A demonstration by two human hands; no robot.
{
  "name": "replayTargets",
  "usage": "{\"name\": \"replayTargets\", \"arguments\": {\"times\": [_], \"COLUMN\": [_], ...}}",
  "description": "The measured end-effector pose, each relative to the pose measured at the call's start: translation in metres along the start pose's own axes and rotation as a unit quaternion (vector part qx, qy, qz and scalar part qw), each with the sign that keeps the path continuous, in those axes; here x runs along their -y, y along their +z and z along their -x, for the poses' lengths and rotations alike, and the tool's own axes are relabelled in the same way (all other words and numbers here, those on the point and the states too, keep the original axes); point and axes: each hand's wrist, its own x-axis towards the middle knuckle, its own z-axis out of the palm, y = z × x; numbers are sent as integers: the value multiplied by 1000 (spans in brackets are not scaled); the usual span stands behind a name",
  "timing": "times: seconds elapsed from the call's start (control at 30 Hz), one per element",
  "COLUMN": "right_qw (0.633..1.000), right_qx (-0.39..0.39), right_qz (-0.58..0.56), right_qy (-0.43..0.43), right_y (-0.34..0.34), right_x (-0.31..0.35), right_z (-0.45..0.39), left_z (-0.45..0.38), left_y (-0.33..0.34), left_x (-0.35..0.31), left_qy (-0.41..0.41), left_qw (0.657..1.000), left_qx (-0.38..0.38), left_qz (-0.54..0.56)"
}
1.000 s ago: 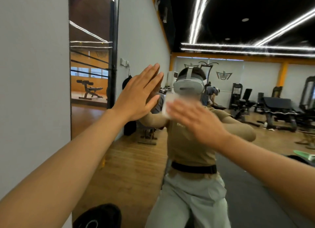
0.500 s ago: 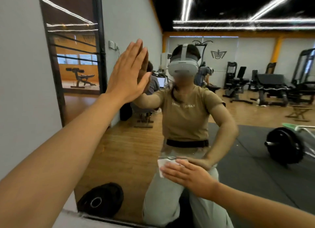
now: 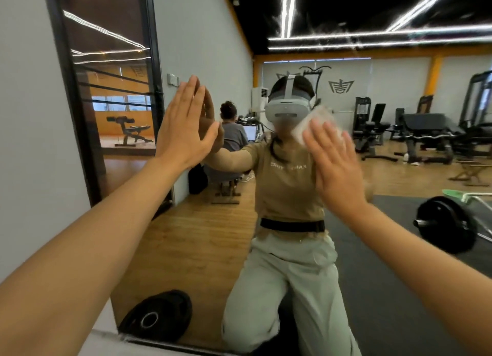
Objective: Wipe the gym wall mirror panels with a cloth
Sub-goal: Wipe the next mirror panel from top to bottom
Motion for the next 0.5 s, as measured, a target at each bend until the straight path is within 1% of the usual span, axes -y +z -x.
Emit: {"name": "replayTargets", "arguments": {"times": [0.03, 0.07, 0.1, 0.13, 0.17, 0.2, 0.23, 0.27, 0.3, 0.37, 0.43, 0.47, 0.5], "right_qw": [999, 994, 979, 948, 905, 865, 840, 832, 837, 873, 931, 958, 978], "right_qx": [19, 57, 107, 160, 205, 241, 264, 273, 268, 237, 186, 153, 122], "right_qz": [-4, -1, 16, 46, 79, 109, 128, 136, 133, 93, 48, 37, 34], "right_qy": [-31, -90, -174, -272, -364, -426, -455, -463, -458, -417, -310, -239, -165], "right_y": [5, 11, 15, 17, 17, 15, 12, 6, 2, -11, -30, -40, -51], "right_x": [4, 7, 10, 10, 7, 1, -7, -14, -23, -41, -63, -75, -87], "right_z": [22, 50, 80, 112, 142, 166, 181, 185, 182, 156, 113, 90, 68], "left_z": [0, -1, -1, -1, 0, 0, 1, 1, 2, 1, 0, -1, -1], "left_y": [0, 1, 1, 1, 1, 1, 1, 2, 3, 6, 8, 10, 10], "left_x": [-2, -4, -7, -10, -13, -17, -21, -25, -28, -34, -37, -38, -39], "left_qy": [-5, -10, -17, -26, -35, -45, -56, -66, -77, -95, -102, -103, -104], "left_qw": [1000, 1000, 1000, 1000, 999, 999, 998, 998, 997, 995, 995, 995, 994], "left_qx": [-2, -4, -7, -9, -12, -12, -11, -8, -6, -7, -14, -19, -24], "left_qz": [1, 1, 2, 2, 5, 9, 12, 13, 11, 9, 3, 0, -2]}}
